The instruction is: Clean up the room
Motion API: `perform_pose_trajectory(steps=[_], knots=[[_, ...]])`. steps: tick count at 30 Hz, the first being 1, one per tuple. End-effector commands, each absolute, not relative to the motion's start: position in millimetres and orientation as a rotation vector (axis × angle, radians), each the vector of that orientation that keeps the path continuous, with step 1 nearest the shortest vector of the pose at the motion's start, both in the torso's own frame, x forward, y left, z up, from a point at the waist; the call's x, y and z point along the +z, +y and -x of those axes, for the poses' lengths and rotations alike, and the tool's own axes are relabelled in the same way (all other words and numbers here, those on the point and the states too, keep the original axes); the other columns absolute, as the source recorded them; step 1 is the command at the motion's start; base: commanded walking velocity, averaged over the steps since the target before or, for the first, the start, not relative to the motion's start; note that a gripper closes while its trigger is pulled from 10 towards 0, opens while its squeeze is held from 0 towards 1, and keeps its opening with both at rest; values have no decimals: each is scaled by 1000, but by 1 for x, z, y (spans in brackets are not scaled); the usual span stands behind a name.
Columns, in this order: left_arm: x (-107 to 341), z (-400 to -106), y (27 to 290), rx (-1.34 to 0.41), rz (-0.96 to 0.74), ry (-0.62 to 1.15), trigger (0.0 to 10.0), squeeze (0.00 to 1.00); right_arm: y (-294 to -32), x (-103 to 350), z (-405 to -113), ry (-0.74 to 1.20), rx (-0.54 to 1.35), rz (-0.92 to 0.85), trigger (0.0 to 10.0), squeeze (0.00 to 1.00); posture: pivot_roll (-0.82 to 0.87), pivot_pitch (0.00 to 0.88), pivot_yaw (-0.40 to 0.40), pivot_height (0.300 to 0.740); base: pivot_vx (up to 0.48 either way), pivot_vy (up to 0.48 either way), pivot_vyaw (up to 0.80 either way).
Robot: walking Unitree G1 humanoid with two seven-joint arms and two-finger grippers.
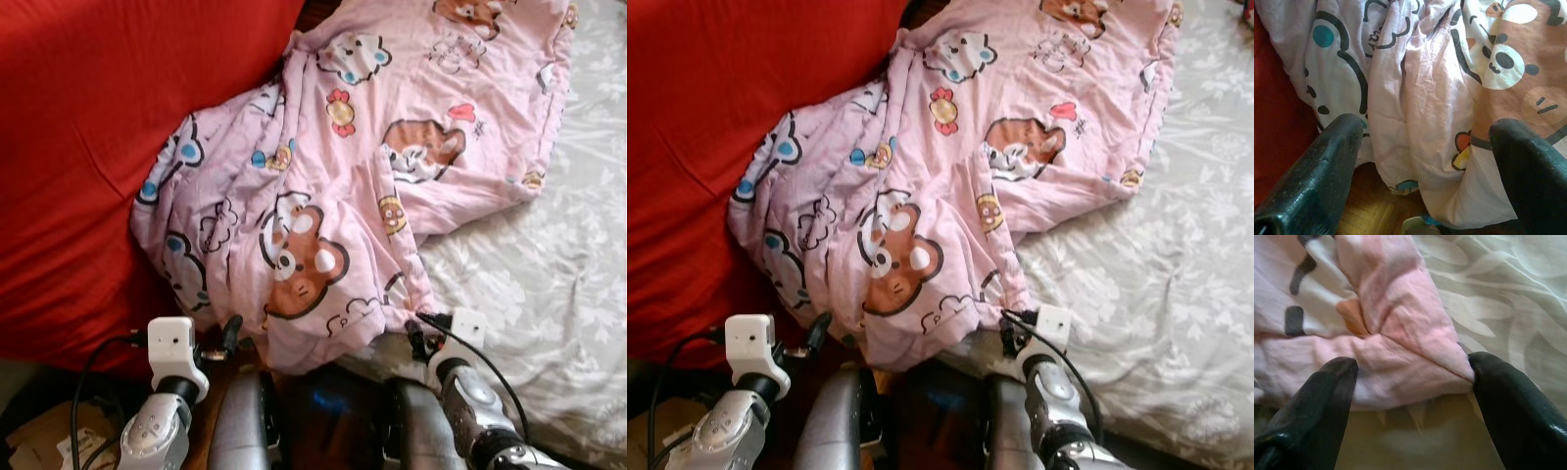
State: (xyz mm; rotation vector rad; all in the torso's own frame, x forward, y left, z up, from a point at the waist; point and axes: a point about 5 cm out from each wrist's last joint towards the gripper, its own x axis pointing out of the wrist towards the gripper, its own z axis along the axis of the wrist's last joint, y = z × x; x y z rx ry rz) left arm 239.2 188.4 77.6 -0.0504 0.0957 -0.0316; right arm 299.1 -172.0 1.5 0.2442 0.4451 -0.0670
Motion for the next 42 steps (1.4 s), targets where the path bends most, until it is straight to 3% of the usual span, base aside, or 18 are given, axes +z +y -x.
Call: perform_pose_trajectory(steps=[1,6,7,8,9,42], knots=[[69,-232,188,-28,50,140,10000,0,-168,-9,-290,490,-70,-273,10000,0,51,368,42,637,0,0,0],[69,-232,188,-28,52,148,10000,0,-164,-7,-292,482,-55,-280,10000,0,52,355,41,637,0,0,0],[69,-232,188,-28,52,149,10000,0,-164,-7,-293,483,-54,-279,7020,0,52,355,41,637,0,0,0],[69,-232,188,-27,51,150,10000,0,-165,-7,-293,485,-56,-275,1725,0,52,356,42,637,0,0,0],[69,-232,188,-26,51,151,10000,0,-165,-7,-292,487,-58,-270,0,0,52,356,42,637,0,0,0],[66,-229,187,-23,55,167,10000,0,-161,-12,-288,542,-17,-198,0,0,52,343,37,637,0,0,0]])
